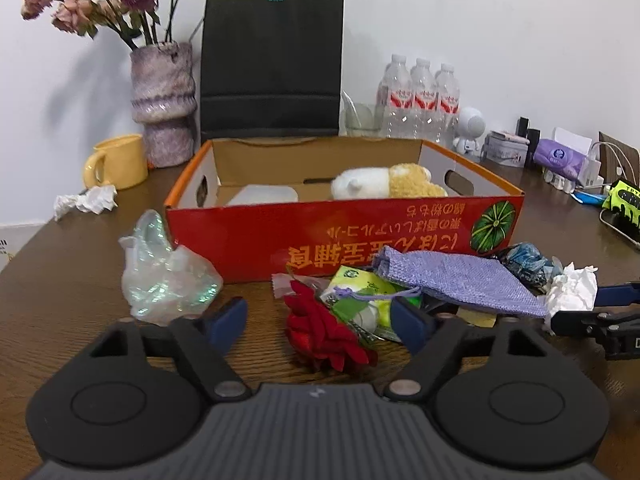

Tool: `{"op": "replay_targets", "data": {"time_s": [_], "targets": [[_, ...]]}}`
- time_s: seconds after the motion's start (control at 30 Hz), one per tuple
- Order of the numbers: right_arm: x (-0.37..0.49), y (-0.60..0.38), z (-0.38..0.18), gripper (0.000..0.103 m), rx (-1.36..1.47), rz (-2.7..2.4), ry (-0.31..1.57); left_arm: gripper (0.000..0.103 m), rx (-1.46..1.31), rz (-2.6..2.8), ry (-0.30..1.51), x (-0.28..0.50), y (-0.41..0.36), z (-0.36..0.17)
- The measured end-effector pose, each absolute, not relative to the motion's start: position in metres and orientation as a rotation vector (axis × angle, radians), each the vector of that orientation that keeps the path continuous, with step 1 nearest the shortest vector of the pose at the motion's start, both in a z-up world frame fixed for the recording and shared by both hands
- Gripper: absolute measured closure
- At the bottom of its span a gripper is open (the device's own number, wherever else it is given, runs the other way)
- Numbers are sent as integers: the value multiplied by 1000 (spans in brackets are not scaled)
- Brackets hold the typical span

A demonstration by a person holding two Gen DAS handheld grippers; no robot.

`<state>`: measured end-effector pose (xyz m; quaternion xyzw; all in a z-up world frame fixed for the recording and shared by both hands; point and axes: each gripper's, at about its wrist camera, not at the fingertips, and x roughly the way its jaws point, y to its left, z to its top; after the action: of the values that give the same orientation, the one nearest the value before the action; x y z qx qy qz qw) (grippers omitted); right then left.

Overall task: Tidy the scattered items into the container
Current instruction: 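Grasp the crumpled white tissue with the right gripper while the left grasps the red rose, then lower the tissue and rose into the box and open both grippers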

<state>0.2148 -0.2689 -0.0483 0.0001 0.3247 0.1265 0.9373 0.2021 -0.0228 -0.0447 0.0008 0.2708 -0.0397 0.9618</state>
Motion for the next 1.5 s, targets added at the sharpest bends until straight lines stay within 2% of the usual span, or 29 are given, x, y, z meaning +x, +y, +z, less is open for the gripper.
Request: {"op": "replay_targets", "data": {"time_s": [0.03, 0.13, 0.27, 0.37, 0.73, 1.03, 1.3, 1.5], "targets": [[216, -269, -49, 42, 4, 263, 666, 40, 0, -86, 558, 203, -23, -46], [218, -269, -49, 54, 14, 280, 676, 52, -4, -104, 574, 204, -24, -50], [216, -269, -48, 70, 18, 305, 666, 55, -2, -113, 569, 201, -25, -51], [212, -268, -47, 75, 18, 312, 655, 56, -3, -118, 570, 199, -24, -50], [190, -269, -31, 78, 13, 329, 594, 56, -48, -95, 557, 171, -5, -34], [195, -258, 14, 78, -8, 383, 475, 56, -92, -118, 463, 173, 6, 18], [259, -235, 58, 78, -45, 434, 480, 56, -95, -161, 462, 229, 5, 66], [337, -211, 65, 78, -74, 406, 570, 56, -118, -145, 563, 300, 1, 68]]}}
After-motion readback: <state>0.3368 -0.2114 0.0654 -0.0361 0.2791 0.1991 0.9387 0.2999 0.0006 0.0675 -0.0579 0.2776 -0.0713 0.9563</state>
